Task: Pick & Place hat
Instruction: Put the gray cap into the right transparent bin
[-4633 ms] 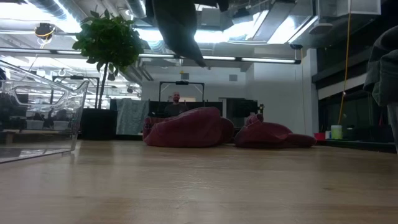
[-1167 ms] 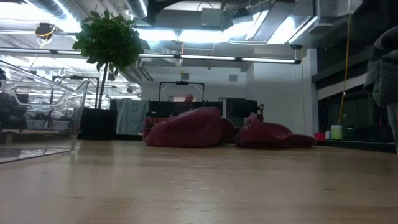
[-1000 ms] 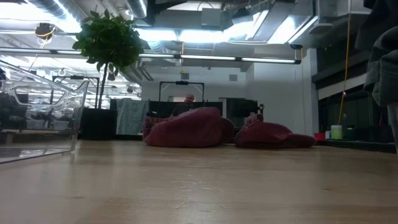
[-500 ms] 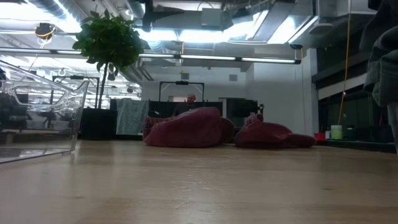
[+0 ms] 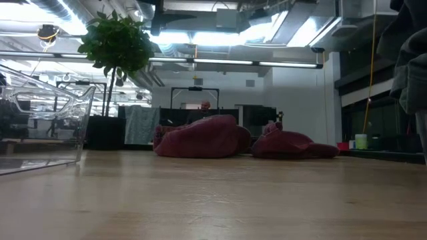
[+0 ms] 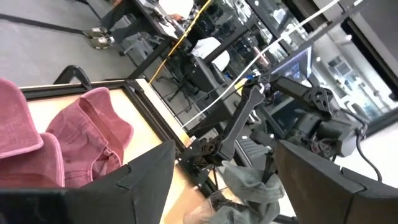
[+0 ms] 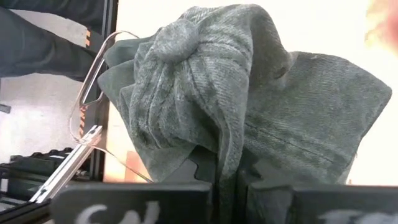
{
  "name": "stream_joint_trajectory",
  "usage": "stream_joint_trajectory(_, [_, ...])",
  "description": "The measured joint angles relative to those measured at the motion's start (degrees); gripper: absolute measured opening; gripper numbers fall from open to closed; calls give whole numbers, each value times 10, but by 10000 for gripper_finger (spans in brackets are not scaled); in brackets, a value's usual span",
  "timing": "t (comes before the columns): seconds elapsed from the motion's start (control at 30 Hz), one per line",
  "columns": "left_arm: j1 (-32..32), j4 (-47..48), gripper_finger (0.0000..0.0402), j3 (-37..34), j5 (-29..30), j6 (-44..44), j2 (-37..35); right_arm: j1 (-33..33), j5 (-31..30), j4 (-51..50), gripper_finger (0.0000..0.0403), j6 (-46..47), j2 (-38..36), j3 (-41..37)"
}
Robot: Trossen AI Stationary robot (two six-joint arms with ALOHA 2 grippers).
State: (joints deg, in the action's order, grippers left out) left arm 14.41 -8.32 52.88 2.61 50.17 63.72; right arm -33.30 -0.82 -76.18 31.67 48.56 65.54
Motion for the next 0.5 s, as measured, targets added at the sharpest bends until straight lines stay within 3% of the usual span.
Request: stream_joint_trajectory(0.5, [-5,0,268,0,8,31,0,0,-37,0,9,-42,-12,0])
